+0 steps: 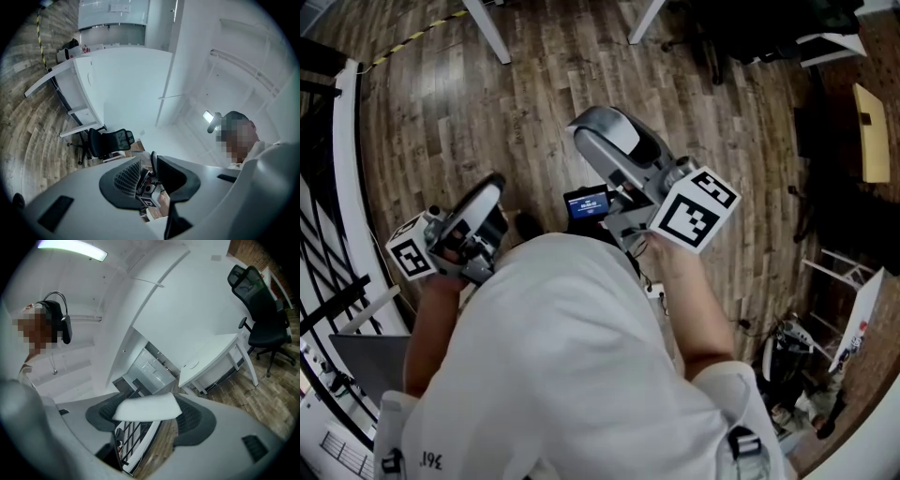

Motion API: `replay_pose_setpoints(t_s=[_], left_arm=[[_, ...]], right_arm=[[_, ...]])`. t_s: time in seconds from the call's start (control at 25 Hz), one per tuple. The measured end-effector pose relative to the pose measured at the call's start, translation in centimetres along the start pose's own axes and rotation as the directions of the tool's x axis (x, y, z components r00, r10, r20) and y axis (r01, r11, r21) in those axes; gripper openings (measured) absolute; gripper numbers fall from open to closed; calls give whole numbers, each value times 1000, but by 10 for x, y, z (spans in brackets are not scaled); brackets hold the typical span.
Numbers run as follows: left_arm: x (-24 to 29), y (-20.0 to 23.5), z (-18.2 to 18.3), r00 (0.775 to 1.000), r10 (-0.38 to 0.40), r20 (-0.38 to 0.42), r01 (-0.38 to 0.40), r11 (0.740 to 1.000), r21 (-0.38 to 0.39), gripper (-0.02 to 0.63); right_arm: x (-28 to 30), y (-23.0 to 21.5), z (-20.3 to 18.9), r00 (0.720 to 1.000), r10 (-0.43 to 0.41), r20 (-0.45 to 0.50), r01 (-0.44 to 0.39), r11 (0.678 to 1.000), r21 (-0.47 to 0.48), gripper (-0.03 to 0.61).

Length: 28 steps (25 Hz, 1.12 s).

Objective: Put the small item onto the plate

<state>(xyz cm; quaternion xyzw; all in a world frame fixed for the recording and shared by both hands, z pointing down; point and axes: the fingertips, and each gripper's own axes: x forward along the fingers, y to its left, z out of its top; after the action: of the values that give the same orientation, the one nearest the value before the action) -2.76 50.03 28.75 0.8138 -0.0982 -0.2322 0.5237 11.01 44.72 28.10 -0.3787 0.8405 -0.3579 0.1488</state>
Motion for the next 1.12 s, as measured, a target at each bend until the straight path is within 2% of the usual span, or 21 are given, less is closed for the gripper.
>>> replay_pose_setpoints(t_s=[0.68, 0.92, 1.12], left_arm=[[80, 27, -26, 1000, 18, 23, -18, 1000, 7, 103], [95, 36, -23, 999, 38, 36, -38, 999, 14, 104], [100, 46, -4, 998, 49, 51, -49, 999, -3, 103]], right_arm=[[-36, -71, 43, 999, 13, -46, -13, 1000, 11, 325], [-37, -94, 50, 999, 13, -52, -12, 1000, 21, 325], [-21, -105, 53, 998, 6, -63, -4, 999, 34, 325]])
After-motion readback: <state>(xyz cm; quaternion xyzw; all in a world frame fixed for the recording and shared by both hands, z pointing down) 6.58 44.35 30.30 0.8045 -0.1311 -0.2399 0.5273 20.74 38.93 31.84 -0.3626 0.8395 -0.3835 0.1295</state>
